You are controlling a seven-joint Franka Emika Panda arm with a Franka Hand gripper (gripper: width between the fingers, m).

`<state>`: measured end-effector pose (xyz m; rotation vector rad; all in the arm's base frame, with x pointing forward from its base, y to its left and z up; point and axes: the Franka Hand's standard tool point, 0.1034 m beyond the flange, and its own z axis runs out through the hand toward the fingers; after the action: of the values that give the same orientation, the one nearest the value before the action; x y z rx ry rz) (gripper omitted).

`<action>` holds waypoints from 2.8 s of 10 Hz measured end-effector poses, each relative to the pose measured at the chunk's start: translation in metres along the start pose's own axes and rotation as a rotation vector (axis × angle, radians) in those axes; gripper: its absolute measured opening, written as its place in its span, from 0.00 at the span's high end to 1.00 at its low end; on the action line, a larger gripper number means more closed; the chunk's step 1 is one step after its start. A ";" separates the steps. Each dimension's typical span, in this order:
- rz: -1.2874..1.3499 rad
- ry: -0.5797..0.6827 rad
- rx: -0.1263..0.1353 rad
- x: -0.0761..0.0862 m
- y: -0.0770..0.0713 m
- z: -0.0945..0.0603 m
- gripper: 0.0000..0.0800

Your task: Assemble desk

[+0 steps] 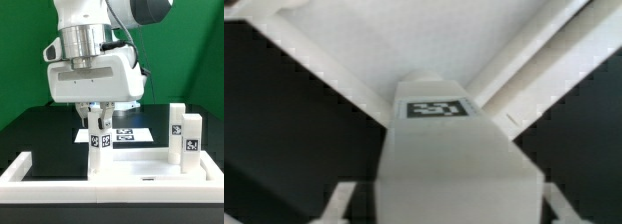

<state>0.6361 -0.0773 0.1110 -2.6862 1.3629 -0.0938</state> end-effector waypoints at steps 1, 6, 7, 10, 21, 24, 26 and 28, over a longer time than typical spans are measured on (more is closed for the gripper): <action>0.214 0.002 0.013 0.002 -0.001 0.001 0.64; 0.932 -0.082 0.074 -0.004 -0.009 0.003 0.64; 0.914 -0.081 0.074 -0.003 -0.009 0.003 0.57; 0.580 -0.032 0.033 -0.009 -0.017 0.007 0.23; -0.349 -0.024 -0.006 -0.016 -0.023 0.006 0.41; -0.131 -0.020 -0.017 -0.012 -0.017 0.007 0.62; 0.184 -0.019 -0.025 -0.005 -0.018 0.007 0.63; 0.595 -0.025 -0.002 -0.008 -0.022 0.010 0.63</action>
Offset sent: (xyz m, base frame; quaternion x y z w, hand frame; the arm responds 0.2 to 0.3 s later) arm 0.0312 0.0318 0.0053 0.0766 -0.1481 0.5777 0.7990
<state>0.6505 -0.0573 0.1045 -2.1552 2.0745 0.0012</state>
